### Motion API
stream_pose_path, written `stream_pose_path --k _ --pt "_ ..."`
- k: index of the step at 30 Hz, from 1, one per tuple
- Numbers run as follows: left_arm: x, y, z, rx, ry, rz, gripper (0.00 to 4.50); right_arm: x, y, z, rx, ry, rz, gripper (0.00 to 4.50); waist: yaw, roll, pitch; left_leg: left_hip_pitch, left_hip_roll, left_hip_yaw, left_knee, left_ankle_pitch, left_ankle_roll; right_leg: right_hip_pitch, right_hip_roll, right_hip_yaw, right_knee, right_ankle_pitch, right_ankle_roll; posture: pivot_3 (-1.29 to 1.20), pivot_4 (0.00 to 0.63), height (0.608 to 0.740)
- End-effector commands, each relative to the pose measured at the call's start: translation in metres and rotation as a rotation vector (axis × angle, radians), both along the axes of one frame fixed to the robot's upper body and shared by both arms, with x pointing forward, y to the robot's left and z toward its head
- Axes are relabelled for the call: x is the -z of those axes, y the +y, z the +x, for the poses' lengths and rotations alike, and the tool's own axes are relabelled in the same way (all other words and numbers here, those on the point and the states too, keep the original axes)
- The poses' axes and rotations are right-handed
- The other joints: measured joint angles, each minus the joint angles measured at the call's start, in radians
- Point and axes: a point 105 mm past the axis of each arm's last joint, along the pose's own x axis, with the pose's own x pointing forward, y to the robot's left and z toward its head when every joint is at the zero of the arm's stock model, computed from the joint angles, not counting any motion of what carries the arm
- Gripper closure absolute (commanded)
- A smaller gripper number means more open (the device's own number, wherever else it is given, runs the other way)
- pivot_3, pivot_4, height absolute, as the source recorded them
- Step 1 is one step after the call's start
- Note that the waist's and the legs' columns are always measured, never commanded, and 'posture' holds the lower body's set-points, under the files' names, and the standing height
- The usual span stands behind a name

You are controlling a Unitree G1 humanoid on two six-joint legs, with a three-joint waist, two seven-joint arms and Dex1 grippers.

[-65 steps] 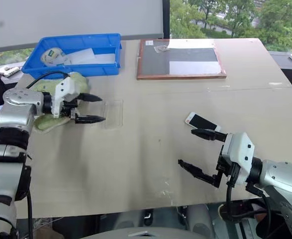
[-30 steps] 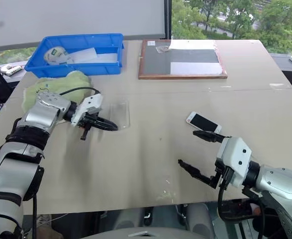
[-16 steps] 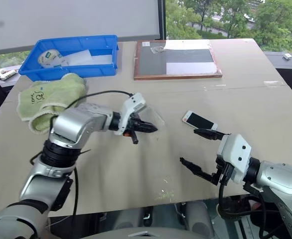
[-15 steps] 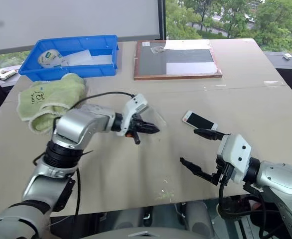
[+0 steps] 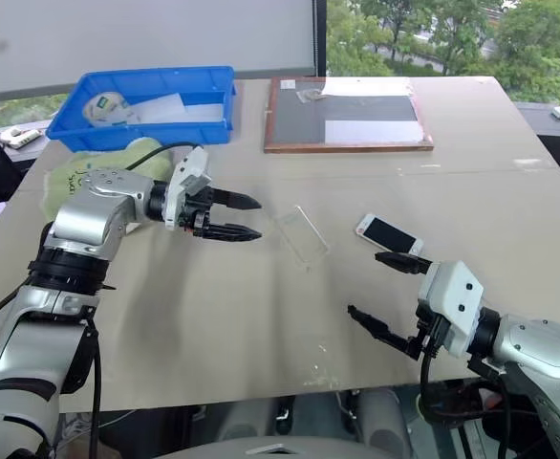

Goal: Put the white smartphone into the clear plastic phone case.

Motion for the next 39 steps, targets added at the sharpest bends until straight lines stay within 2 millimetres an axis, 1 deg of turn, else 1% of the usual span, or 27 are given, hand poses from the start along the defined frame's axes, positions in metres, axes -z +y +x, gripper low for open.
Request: stream_pose_path --k 1,3,7,12,16,19,20,21,22,23,24,25,26,27,29,31,35,36,39 --pt "0.010 -0.004 0.004 0.114 -0.065 0.091 0.90 -0.007 0.002 -0.003 -0.002 -0.037 0.006 0.00 0.005 0.000 0.000 -0.001 0.000 0.000 0.000 0.000 0.000 0.000 0.000 0.000 0.000 0.000 0.000 0.00 0.150 0.740" --pt "0.017 -0.006 0.007 0.142 -0.071 0.119 0.90 -0.007 0.003 -0.005 0.003 -0.038 0.008 0.00 0.003 0.000 0.000 -0.002 0.000 0.000 0.000 0.000 0.001 0.000 0.000 -0.001 -0.001 0.000 0.000 0.00 0.150 0.740" --pt "0.027 -0.017 0.016 0.172 -0.126 0.143 0.90 -0.005 0.003 -0.008 0.024 -0.034 0.007 0.00 0.001 0.000 0.000 -0.002 0.000 0.000 0.000 -0.001 0.001 0.000 0.000 -0.001 -0.001 0.000 0.000 0.00 0.150 0.740" --pt "0.035 -0.031 0.024 0.220 -0.174 0.188 0.90 -0.006 0.003 -0.009 0.036 -0.034 0.009 0.00 -0.001 -0.001 0.000 -0.001 0.000 0.000 0.001 -0.001 0.001 0.000 0.000 -0.001 0.000 0.000 0.000 0.00 0.150 0.740" --pt "0.049 -0.033 0.025 0.261 -0.186 0.273 0.90 -0.006 0.004 -0.009 0.038 -0.033 0.007 0.00 -0.002 -0.001 0.000 -0.001 0.000 0.000 0.001 -0.001 0.001 0.000 0.000 -0.001 0.001 0.001 0.002 0.00 0.150 0.740" --pt "0.058 -0.030 0.028 0.258 -0.197 0.341 1.70 -0.006 0.002 -0.009 0.042 -0.032 0.002 0.00 -0.001 -0.001 0.000 -0.001 0.000 0.000 0.001 -0.001 0.001 0.000 0.000 -0.001 0.000 0.002 0.004 0.00 0.150 0.740" --pt "0.059 -0.030 0.029 0.252 -0.205 0.347 2.12 -0.006 0.001 -0.010 0.044 -0.031 0.001 0.00 -0.001 -0.001 -0.001 -0.001 0.000 0.000 0.001 -0.001 0.001 0.000 0.000 -0.001 0.000 0.002 0.004 0.00 0.150 0.740" --pt "0.059 -0.030 0.030 0.248 -0.211 0.348 2.69 -0.006 0.001 -0.010 0.045 -0.031 0.000 0.00 -0.001 -0.001 -0.001 -0.001 0.000 0.000 0.001 -0.001 0.001 0.000 0.000 -0.001 0.000 0.002 0.004 0.00 0.150 0.740" --pt "0.058 -0.029 0.030 0.240 -0.209 0.341 3.14 -0.006 0.001 -0.010 0.045 -0.030 0.000 0.00 -0.002 -0.002 -0.001 -0.001 0.000 0.000 0.001 -0.001 0.001 0.000 0.000 -0.001 0.000 0.002 0.004 0.00 0.150 0.740" --pt "0.058 -0.027 0.031 0.229 -0.211 0.336 3.45 -0.006 0.002 -0.010 0.045 -0.031 0.001 0.00 -0.002 -0.002 -0.001 -0.001 0.000 0.000 0.001 -0.001 0.001 0.000 0.000 -0.001 0.000 0.002 0.004 0.00 0.150 0.740" --pt "0.057 -0.026 0.031 0.220 -0.211 0.334 3.49 -0.006 0.003 -0.010 0.044 -0.031 0.002 0.00 -0.002 -0.002 -0.001 -0.001 0.000 0.000 0.001 -0.001 0.001 0.000 0.000 -0.001 0.000 0.002 0.004 0.00 0.150 0.740" --pt "0.056 -0.024 0.031 0.212 -0.204 0.328 4.04 -0.006 0.003 -0.011 0.044 -0.032 0.003 0.00 -0.002 -0.002 -0.001 -0.001 0.000 0.000 0.001 -0.001 0.001 0.000 0.000 -0.001 0.001 0.002 0.004 0.00 0.150 0.740" --pt "0.055 -0.023 0.030 0.209 -0.200 0.326 4.33 -0.006 0.004 -0.011 0.043 -0.032 0.004 0.00 -0.003 -0.002 -0.001 -0.001 0.000 0.000 0.001 -0.001 0.001 0.000 0.000 -0.001 0.001 0.002 0.004 0.00 0.150 0.740" --pt "0.052 -0.023 0.028 0.202 -0.181 0.310 4.47 -0.006 0.004 -0.011 0.044 -0.032 0.005 0.00 -0.003 -0.002 -0.001 -0.001 0.000 0.000 0.001 -0.001 0.001 0.000 0.000 -0.001 0.001 0.002 0.004 0.00 0.150 0.740" --pt "0.044 -0.027 0.020 0.192 -0.150 0.260 4.47 -0.005 0.005 -0.010 0.043 -0.030 0.008 0.00 -0.010 -0.002 -0.001 -0.001 0.001 0.000 0.000 -0.001 0.001 0.000 0.001 0.000 0.001 0.002 0.004 0.00 0.150 0.740" --pt "0.036 -0.031 0.009 0.169 -0.125 0.216 4.47 -0.005 0.006 -0.010 0.036 -0.027 0.012 0.00 -0.019 -0.002 -0.001 0.000 0.001 -0.002 0.000 -0.001 0.001 0.000 0.000 0.001 0.001 0.002 0.004 0.00 0.150 0.740" --pt "0.030 -0.035 -0.017 0.114 -0.081 0.173 4.47 -0.005 0.009 -0.008 0.015 -0.020 0.019 0.00 -0.025 -0.002 -0.001 0.000 0.001 -0.003 0.000 -0.001 0.001 0.000 0.000 0.002 0.001 0.002 0.004 0.00 0.150 0.740" --pt "0.029 -0.034 -0.021 0.102 -0.072 0.161 4.47 -0.005 0.009 -0.008 0.011 -0.019 0.019 0.00 -0.025 -0.002 -0.001 0.000 0.002 -0.003 0.000 -0.001 0.001 -0.001 0.000 0.002 0.002 0.002 0.004 0.00 0.150 0.740" --pt "0.032 -0.023 -0.035 0.141 -0.105 0.161 4.47 -0.004 0.009 -0.006 -0.001 -0.015 0.018 0.00 -0.025 -0.001 -0.001 0.002 0.001 -0.003 0.000 -0.001 0.001 0.000 0.001 0.002 0.003 0.000 0.000 0.00 0.150 0.740"
